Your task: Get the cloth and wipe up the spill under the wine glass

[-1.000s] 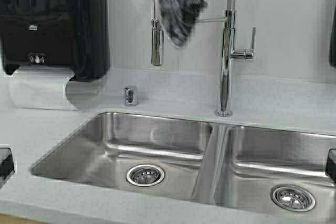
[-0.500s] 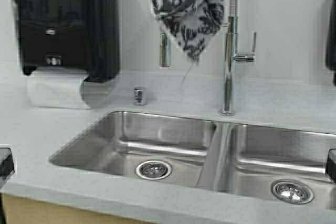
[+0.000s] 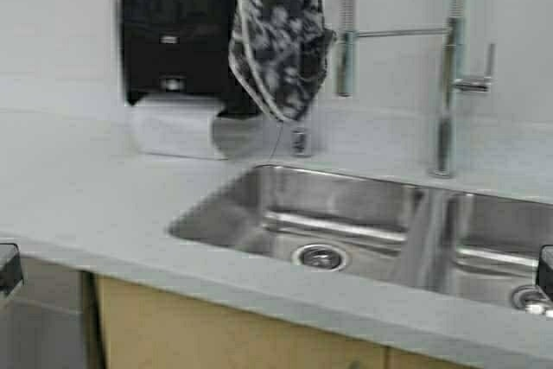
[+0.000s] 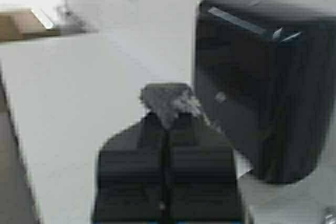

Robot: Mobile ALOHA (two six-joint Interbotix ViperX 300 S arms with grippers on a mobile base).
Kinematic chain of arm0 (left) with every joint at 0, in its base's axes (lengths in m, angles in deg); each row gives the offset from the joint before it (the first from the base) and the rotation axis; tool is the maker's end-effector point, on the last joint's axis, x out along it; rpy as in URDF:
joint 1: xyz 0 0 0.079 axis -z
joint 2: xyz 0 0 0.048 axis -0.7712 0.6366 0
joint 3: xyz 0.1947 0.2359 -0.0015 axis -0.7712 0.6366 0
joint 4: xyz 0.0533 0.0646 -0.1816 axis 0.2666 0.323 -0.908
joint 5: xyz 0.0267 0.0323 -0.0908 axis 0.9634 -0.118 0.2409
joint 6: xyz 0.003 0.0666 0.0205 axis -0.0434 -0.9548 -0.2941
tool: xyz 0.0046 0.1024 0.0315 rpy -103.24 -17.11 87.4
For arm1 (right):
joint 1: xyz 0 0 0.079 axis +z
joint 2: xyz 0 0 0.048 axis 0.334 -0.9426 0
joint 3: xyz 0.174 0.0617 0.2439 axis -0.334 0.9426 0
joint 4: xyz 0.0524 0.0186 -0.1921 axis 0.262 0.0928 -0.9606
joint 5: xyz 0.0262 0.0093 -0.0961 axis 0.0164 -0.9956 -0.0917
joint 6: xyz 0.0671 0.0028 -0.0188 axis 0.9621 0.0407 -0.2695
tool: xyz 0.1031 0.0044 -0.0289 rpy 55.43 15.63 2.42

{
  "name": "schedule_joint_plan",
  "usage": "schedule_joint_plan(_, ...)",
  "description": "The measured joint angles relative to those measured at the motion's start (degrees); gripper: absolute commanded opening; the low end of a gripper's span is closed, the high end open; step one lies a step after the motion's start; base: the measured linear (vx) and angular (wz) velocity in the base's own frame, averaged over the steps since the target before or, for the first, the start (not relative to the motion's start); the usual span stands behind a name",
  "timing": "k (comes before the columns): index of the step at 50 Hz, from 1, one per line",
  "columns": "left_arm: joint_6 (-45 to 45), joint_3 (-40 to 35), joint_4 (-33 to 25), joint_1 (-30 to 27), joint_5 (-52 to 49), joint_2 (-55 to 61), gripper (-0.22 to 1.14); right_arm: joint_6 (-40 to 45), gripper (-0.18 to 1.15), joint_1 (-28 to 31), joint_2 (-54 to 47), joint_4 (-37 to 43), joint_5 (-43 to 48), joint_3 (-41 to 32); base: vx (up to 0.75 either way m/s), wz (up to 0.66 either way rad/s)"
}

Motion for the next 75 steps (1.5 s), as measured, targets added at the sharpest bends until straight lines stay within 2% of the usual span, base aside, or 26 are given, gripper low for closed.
schedule_joint_plan(38,0.09,0.00,-0.35,0.09,-0.09,0.62,0.03,0.09,0.06,-0.53,0.09,0.18,0.00,2.72,-0.10,0.51)
schedule_joint_plan(56,0.09,0.00,-0.35,0.00,-0.09,1.32,0.03,0.53,0.06,-4.92,0.09,2.02,0.88,3.52,-0.04,0.41)
schedule_joint_plan(75,-0.97,0.00,-0.35,0.00,-0.09,4.13,0.03,0.44,0.06,-5.19,0.09,2.37,0.97,4.75,-0.02,0.44)
